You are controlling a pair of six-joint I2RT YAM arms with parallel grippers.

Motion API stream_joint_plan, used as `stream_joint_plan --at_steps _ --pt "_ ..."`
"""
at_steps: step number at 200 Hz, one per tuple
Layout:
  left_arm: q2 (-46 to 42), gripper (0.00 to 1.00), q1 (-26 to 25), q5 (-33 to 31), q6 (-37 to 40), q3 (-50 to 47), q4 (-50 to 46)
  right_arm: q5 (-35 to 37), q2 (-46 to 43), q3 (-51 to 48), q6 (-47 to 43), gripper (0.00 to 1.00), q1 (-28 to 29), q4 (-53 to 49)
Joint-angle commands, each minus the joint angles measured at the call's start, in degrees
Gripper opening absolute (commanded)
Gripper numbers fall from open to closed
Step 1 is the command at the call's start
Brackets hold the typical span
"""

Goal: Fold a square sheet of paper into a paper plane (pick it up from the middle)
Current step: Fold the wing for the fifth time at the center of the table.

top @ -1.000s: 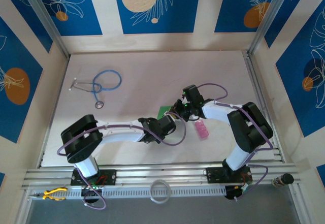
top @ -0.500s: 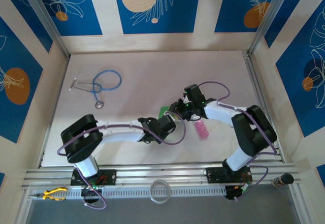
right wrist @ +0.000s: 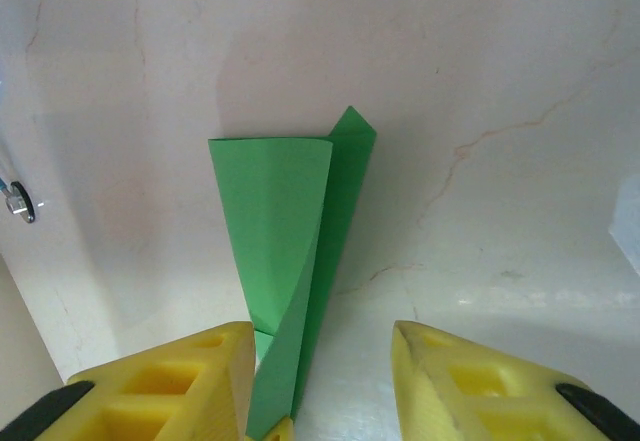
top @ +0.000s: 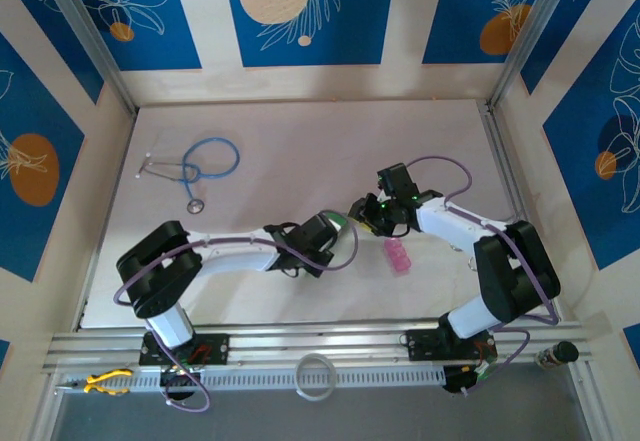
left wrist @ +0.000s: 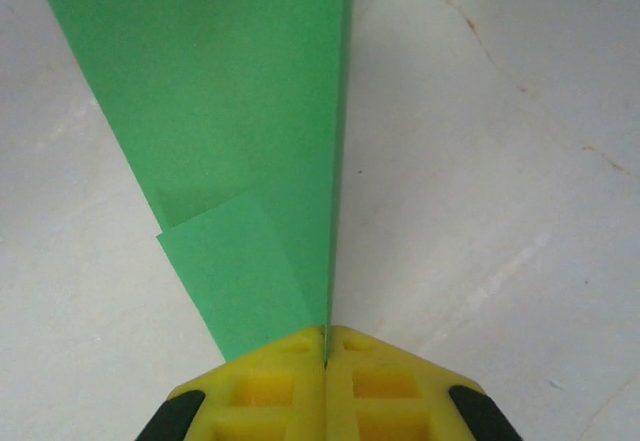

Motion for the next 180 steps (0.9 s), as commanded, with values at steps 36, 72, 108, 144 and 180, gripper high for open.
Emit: stream_joint_plan --at_steps 36,72,108,144,180 --pt "-0.82 0.02 6.47 15.54 -4.87 -3.6 7.73 -1.74 -2.35 -0.58 -1.72 0.4 -0.1 -1.03" --pt "-0.36 0.04 10.21 24.34 -7.91 -6.13 14.09 -3.94 -2.45 -1.45 -2.05 0.4 -0.1 1.08" --pt "2.05 0.04 13.29 32.87 -11.76 -7.66 20.39 -7.5 -2.68 -2.25 -3.27 0.4 0.23 4.81" --pt "4.17 0.04 14.72 38.15 -15.02 -8.24 25.29 -9.84 -2.57 -3.22 -4.61 0.39 0.68 7.93" --pt "5.97 0.04 15.66 40.71 -18.4 -10.11 30.92 -10.96 -2.49 -4.08 -5.64 0.37 1.04 9.47"
